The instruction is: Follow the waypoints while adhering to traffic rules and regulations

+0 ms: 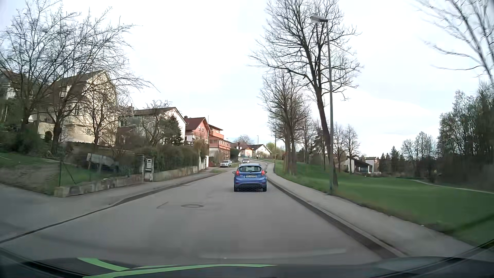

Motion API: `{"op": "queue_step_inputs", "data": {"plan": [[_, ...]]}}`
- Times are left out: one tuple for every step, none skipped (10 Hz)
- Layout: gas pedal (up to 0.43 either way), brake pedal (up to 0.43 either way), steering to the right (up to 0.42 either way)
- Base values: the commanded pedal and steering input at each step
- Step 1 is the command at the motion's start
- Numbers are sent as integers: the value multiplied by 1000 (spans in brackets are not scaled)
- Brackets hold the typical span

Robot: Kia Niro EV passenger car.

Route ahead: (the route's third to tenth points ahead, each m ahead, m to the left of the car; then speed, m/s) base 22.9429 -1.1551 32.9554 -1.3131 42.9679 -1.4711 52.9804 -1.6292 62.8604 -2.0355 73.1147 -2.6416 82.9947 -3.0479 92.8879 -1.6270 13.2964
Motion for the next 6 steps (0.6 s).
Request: {"op": "queue_step_inputs", "data": {"plan": [[138, 0, -3], [138, 0, -2], [138, 0, -1], [138, 0, -1], [130, 0, 0], [118, 0, 1]]}}
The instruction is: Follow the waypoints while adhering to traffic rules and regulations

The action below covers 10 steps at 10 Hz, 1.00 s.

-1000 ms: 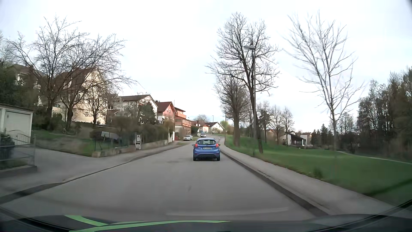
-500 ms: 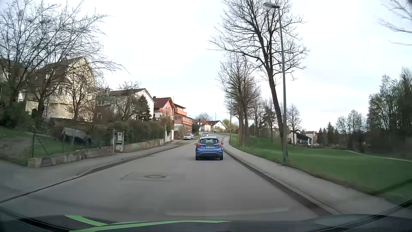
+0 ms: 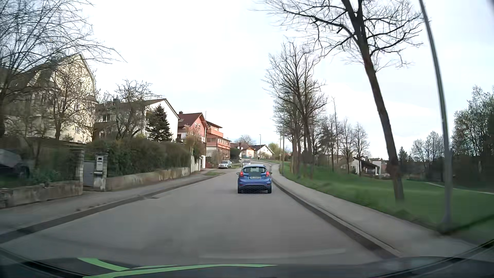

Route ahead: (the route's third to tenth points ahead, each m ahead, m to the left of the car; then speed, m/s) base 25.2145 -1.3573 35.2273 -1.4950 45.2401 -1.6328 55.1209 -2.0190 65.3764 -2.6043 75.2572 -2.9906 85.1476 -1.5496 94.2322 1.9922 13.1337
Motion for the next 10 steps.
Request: {"op": "queue_step_inputs", "data": {"plan": [[87, 0, 2], [79, 0, 3], [39, 0, 5], [0, 0, 6], [0, 0, 6], [0, 0, 8], [0, 0, 9], [0, 0, 11], [0, 0, 12], [0, 0, 13]]}}
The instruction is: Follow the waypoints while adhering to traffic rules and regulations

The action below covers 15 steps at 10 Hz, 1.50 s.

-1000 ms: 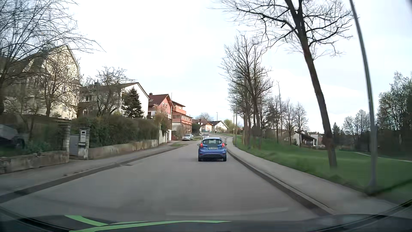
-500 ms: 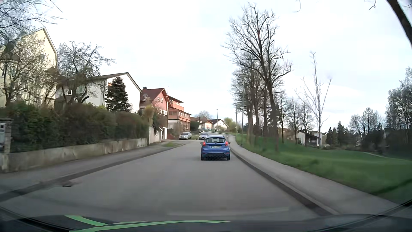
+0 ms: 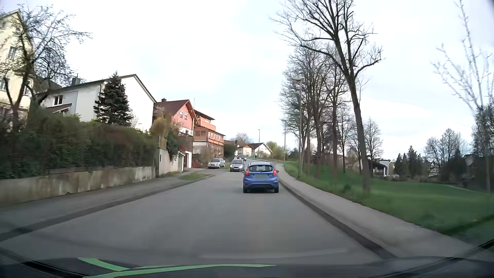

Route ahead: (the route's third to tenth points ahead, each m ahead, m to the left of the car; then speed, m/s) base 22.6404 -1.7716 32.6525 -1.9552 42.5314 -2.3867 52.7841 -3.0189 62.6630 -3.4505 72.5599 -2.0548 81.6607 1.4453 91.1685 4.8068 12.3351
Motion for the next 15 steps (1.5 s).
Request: {"op": "queue_step_inputs", "data": {"plan": [[0, 0, 14], [28, 0, 15], [67, 0, 15], [87, 0, 15], [110, 0, 14], [110, 0, 14], [118, 0, 13], [118, 0, 13], [130, 0, 12], [130, 0, 11], [130, 0, 12], [138, 0, 11], [138, 0, 11], [138, 0, 11], [138, 0, 11]]}}
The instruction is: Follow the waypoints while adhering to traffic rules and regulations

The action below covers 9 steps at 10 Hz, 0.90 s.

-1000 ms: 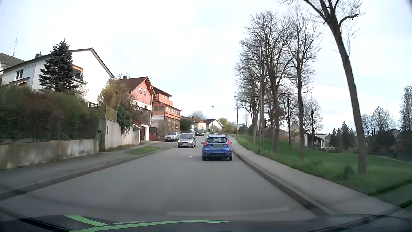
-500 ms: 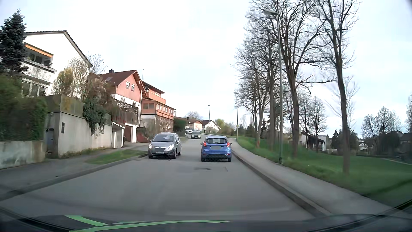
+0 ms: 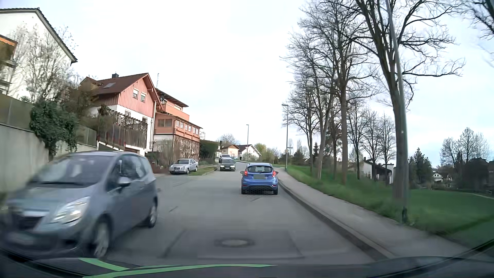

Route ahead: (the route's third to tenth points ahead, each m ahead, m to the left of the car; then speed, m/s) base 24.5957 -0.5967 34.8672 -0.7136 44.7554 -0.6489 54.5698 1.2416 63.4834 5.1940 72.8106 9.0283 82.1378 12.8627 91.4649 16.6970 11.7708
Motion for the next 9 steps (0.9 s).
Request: {"op": "queue_step_inputs", "data": {"plan": [[138, 0, 11], [138, 0, 11], [138, 0, 10], [150, 0, 10], [150, 0, 11], [150, 0, 11], [150, 0, 11], [150, 0, 11], [150, 0, 11]]}}
